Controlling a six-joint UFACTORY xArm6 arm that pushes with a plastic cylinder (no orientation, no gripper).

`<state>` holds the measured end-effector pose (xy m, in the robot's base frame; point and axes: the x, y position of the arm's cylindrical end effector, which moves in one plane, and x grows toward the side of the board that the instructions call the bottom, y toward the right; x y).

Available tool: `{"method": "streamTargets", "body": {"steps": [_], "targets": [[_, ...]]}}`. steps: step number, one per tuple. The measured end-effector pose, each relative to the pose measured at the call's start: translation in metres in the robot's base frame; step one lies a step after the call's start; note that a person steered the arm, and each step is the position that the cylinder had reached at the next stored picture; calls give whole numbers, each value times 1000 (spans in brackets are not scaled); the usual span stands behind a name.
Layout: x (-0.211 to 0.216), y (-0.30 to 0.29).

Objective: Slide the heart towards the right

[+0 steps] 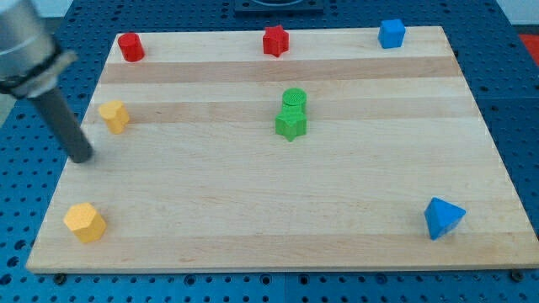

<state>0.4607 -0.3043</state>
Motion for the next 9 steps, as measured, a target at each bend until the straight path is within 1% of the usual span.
{"method": "streamTargets", "body": {"steps": [1, 2, 3, 4, 5, 6, 7, 8, 9], "targets": [[-7, -1], [-51, 1], [-75, 18], [-74, 66], [-76, 47], [-75, -1], [-58, 5], [-41, 55], [-44, 117]]}}
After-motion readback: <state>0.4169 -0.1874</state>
